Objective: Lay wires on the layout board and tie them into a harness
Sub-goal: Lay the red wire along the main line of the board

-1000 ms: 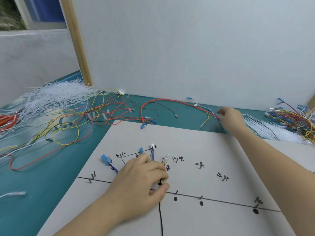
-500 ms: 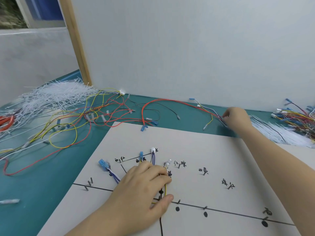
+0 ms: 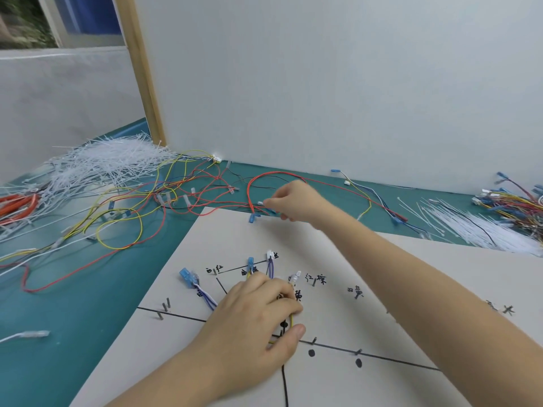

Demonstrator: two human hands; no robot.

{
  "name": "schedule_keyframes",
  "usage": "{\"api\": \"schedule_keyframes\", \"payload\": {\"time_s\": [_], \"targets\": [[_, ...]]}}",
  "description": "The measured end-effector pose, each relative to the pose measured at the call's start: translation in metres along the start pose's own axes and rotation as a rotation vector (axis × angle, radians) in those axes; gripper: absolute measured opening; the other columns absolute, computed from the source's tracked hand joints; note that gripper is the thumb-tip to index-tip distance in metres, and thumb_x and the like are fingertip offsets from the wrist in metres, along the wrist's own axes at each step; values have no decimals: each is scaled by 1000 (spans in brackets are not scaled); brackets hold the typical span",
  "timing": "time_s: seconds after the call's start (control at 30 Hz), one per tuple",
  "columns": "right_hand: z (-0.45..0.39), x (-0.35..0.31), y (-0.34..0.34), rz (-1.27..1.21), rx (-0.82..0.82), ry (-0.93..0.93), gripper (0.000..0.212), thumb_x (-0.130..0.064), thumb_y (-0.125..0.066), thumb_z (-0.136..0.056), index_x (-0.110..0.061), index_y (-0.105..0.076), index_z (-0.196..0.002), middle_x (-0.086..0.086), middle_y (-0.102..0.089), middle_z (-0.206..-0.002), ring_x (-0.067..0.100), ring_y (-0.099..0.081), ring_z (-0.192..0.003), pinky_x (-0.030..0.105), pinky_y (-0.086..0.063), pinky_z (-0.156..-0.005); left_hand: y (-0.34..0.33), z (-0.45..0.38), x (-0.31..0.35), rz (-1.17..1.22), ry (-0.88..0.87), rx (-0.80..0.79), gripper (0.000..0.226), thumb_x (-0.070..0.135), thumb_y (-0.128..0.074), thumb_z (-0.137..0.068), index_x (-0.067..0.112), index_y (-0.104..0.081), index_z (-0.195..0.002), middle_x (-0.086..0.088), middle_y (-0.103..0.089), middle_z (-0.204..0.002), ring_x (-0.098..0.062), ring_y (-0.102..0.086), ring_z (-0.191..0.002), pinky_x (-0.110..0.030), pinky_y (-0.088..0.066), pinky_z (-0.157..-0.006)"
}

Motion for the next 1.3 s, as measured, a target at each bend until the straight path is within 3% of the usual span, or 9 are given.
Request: {"api": "schedule_keyframes", "payload": {"time_s": [0.07,0.17,0.27,0.33,0.4,0.6,0.77,1.07,1.3], "targets": [[-5,-14,-20,108,14,10,46,-42,-58,-84,3,-65,-81,3,-48,-60,21,-45,-60,26,-34,-55,-1,-1,-1,18,10,-23,46,48,-33,-86,23,-67,-104,14,-56,-105,-3,-37,-97,-30,-43,-85],[-10,-24,-34,255,83,39,41,-50,-63,-77,-14,-50,-62,-3,-46,-59,17,-47,-58,25,-27,-48,-3,-2,-2,9,21,-66,53,52,-24,-85,25,-64,-108,16,-52,-110,-4,-35,-101,-26,-35,-90],[-13,-24,-33,367,100,44,29,-23,-63,-77,-13,-40,-62,1,-41,-62,28,-48,-70,26,-32,-57,-5,-2,-2,3,18,-76,56,54,-20,-83,27,-62,-109,17,-49,-112,-4,-34,-103,-25,-32,-92],[-15,-18,-25,360,89,14,11,-12,-56,-77,-7,-50,-70,5,-42,-61,28,-48,-72,27,-35,-58,-5,-2,-2,13,17,-69,54,52,-22,-83,26,-62,-109,16,-50,-111,-4,-34,-102,-24,-32,-91],[-14,-9,-13,333,73,-24,13,-10,-55,-77,0,-63,-82,8,-51,-63,27,-51,-69,28,-42,-55,-4,-3,-1,22,9,-52,50,49,-27,-84,25,-64,-106,14,-53,-108,-6,-37,-100,-24,-34,-89],[3,19,26,-187,123,-122,11,-7,-53,-83,-11,-59,-74,7,-55,-73,19,-47,-64,26,-45,-62,-6,-3,-2,33,20,-59,53,50,-24,-83,26,-64,-108,17,-51,-111,-6,-38,-104,-19,-29,-93],[28,36,53,-554,107,-154,8,-16,-54,-90,-13,-60,-86,-2,-67,-65,12,-56,-56,25,-48,-59,-7,-4,-2,23,23,-69,56,52,-18,-82,28,-62,-108,20,-49,-112,-4,-36,-107,-20,-29,-94],[53,59,47,18,-47,-178,13,-20,-55,-87,-14,-60,-77,-1,-63,-68,14,-54,-59,22,-46,-57,-8,-4,-3,31,22,-65,58,53,-18,-82,27,-63,-108,18,-50,-111,-4,-38,-107,-23,-31,-95],[47,57,43,527,-46,-164,23,-6,-49,-82,-12,-68,-93,11,-68,-98,27,-63,-89,32,-52,-80,-8,-3,-4,27,22,-67,57,53,-18,-83,27,-63,-109,19,-50,-111,-3,-37,-106,-24,-32,-95]]}}
Point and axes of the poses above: each hand's wrist, its own z-axis away from the middle knuckle, its own y-axis out of the back of the hand, x = y × z, the point moved 6 cm from there along -z, towards the middle knuckle
